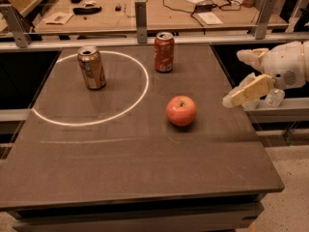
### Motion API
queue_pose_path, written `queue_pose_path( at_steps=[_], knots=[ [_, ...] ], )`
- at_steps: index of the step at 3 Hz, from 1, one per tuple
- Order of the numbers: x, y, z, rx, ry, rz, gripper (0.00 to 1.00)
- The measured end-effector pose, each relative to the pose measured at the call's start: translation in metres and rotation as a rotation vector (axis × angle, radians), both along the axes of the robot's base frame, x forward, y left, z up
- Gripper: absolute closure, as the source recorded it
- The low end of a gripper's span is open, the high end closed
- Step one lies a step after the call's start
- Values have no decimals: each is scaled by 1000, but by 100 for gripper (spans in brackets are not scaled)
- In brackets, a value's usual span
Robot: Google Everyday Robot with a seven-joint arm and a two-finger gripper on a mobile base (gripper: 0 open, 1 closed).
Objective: Move orange can near apple
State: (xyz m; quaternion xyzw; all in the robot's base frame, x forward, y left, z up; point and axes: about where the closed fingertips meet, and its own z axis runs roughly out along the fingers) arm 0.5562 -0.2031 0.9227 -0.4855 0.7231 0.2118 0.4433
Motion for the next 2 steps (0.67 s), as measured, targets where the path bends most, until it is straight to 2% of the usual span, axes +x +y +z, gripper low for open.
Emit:
queue_pose_path(
  at_steps=[1, 2],
  knots=[
    [8, 18, -1, 68, 11, 15, 0],
    [23, 58, -1, 156, 16, 65, 0]
  ],
)
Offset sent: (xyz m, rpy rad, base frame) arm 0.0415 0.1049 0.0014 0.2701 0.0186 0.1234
